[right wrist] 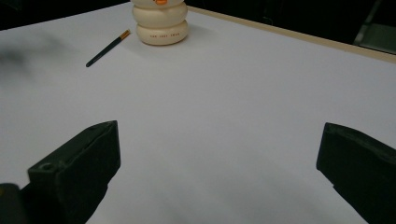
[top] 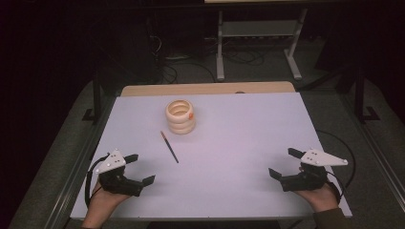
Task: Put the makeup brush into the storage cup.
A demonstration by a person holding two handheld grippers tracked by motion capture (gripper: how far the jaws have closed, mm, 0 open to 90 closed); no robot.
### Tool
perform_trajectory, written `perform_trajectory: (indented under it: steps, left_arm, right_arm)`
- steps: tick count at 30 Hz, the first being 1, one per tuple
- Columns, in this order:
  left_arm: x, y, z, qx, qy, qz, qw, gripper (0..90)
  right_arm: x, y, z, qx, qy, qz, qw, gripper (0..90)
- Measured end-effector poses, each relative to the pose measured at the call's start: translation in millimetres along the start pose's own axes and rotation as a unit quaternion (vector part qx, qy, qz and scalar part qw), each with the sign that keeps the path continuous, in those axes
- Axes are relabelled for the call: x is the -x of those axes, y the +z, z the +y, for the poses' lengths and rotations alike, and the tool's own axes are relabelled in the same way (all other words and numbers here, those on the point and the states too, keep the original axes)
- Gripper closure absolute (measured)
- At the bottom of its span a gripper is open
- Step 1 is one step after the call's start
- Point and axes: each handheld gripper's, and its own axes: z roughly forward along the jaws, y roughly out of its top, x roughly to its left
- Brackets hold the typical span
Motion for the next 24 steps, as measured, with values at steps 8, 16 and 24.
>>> perform_trajectory:
  steps: [8,16,24]
  left_arm:
    - [0.3,2.1,2.4,-0.001,0.000,0.001,1.0000,0.0]
    - [-1.6,4.8,5.4,-0.002,-0.002,-0.003,1.0000,0.0]
    - [-1.5,11.3,7.6,-0.006,0.002,-0.007,1.0000,0.0]
  right_arm:
    - [0.0,-0.6,1.1,0.005,0.005,0.000,1.0000,0.0]
    - [0.8,-0.8,1.2,0.010,-0.002,0.000,0.9999,0.0]
    - [0.8,-3.6,1.2,0.014,0.006,-0.001,0.9999,0.0]
